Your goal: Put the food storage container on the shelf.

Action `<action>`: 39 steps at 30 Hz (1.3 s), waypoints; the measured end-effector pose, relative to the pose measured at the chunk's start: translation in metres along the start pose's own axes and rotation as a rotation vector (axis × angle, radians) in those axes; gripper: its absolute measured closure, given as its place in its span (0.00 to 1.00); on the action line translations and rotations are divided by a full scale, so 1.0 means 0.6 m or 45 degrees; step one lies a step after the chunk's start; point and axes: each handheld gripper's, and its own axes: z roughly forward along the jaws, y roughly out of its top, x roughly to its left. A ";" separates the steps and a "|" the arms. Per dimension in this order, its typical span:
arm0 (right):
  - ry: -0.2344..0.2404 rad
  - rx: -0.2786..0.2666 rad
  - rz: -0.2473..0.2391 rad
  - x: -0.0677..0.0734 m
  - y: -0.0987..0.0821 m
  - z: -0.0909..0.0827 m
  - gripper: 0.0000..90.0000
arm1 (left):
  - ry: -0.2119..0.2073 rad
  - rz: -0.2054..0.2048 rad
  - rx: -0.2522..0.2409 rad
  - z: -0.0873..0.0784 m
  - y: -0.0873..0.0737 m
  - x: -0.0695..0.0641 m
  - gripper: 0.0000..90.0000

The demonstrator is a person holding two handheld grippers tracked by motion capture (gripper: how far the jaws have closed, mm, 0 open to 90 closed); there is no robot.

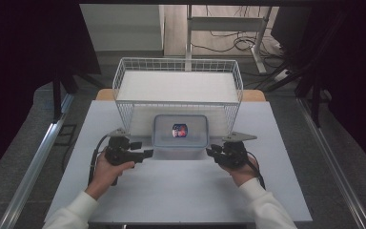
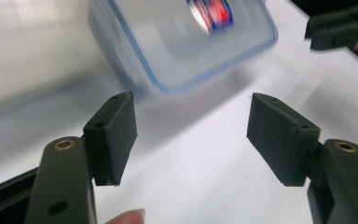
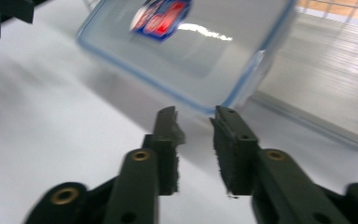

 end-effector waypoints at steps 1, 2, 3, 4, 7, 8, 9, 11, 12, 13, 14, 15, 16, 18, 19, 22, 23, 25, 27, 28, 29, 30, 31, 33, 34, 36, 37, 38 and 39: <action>-0.002 0.006 -0.031 0.007 -0.003 0.000 0.82 | -0.004 0.006 0.017 -0.001 -0.009 -0.006 0.36; 0.004 0.020 -0.057 0.015 -0.006 0.001 0.84 | -0.002 0.014 0.026 -0.001 -0.015 -0.009 0.36; 0.010 0.032 -0.077 0.020 -0.008 0.003 0.87 | 0.000 0.027 0.042 -0.002 -0.023 -0.015 0.36; 0.015 0.050 -0.117 0.027 -0.012 0.006 0.93 | 0.010 0.045 0.056 -0.003 -0.030 -0.019 0.36; 0.027 0.101 -0.171 0.041 -0.022 0.017 0.99 | 0.038 0.088 0.074 -0.007 -0.043 -0.029 0.36; 0.029 0.111 -0.182 0.044 -0.024 0.020 0.99 | 0.046 0.104 0.079 -0.008 -0.046 -0.032 0.36; 0.031 0.121 -0.190 0.048 -0.026 0.021 0.99 | 0.049 0.108 0.077 -0.010 -0.049 -0.034 0.36; 0.033 0.129 -0.200 0.056 -0.028 0.025 0.99 | 0.037 0.097 0.077 -0.014 -0.057 -0.038 0.36; 0.033 0.135 -0.211 0.062 -0.029 0.027 0.99 | 0.030 0.088 0.079 -0.014 -0.061 -0.040 0.36; 0.032 0.135 -0.222 0.067 -0.028 0.029 0.99 | 0.025 0.085 0.082 -0.015 -0.064 -0.041 0.36; 0.033 0.135 -0.225 0.071 -0.028 0.030 0.99 | 0.023 0.086 0.087 -0.016 -0.068 -0.043 0.36; 0.033 0.138 -0.235 0.077 -0.026 0.032 0.99 | 0.018 0.089 0.090 -0.019 -0.071 -0.045 0.35; 0.036 0.138 -0.249 0.083 -0.025 0.034 0.99 | 0.009 0.078 0.082 -0.021 -0.072 -0.046 0.35; 0.035 0.140 -0.264 0.090 -0.023 0.038 0.99 | -0.009 0.053 0.072 -0.025 -0.076 -0.046 0.35; 0.037 0.141 -0.271 0.093 -0.023 0.042 0.99 | -0.009 0.058 0.076 -0.025 -0.078 -0.046 0.35; 0.036 0.160 -0.287 0.095 -0.024 0.056 0.99 | -0.007 0.073 0.095 -0.020 -0.080 -0.048 0.35; 0.036 0.164 -0.286 0.094 -0.024 0.059 0.99 | -0.005 0.080 0.103 -0.018 -0.081 -0.048 0.35; 0.033 0.171 -0.280 0.095 -0.022 0.072 0.99 | -0.001 0.083 0.111 -0.017 -0.081 -0.048 0.35; 0.033 0.177 -0.282 0.097 -0.019 0.084 0.99 | -0.001 0.078 0.111 -0.017 -0.082 -0.047 0.35; 0.030 0.181 -0.292 0.099 -0.017 0.092 0.99 | 0.001 0.073 0.108 -0.018 -0.083 -0.046 0.35; 0.026 0.187 -0.305 0.100 -0.015 0.098 0.99 | 0.000 0.067 0.106 -0.019 -0.083 -0.046 0.35; 0.022 0.188 -0.305 0.101 -0.014 0.104 0.99 | -0.001 0.063 0.104 -0.020 -0.083 -0.045 0.35; 0.017 0.189 -0.311 0.101 -0.012 0.111 0.99 | -0.006 0.051 0.099 -0.021 -0.083 -0.045 0.35; 0.008 0.199 -0.311 0.103 -0.011 0.121 0.99 | -0.015 0.041 0.089 -0.023 -0.083 -0.046 0.35; -0.003 0.202 -0.325 0.103 -0.010 0.128 0.99 | -0.014 0.040 0.089 -0.024 -0.083 -0.047 0.35; -0.029 0.208 -0.347 0.105 -0.009 0.138 0.99 | -0.010 0.053 0.093 -0.023 -0.083 -0.048 0.35; -0.047 0.212 -0.347 0.104 -0.008 0.145 0.99 | -0.010 0.056 0.097 -0.022 -0.083 -0.048 0.35; -0.053 0.208 -0.338 0.101 -0.007 0.151 0.99 | -0.010 0.058 0.100 -0.021 -0.083 -0.049 0.35; -0.056 0.208 -0.329 0.099 -0.006 0.155 0.99 | -0.009 0.065 0.105 -0.021 -0.084 -0.048 0.35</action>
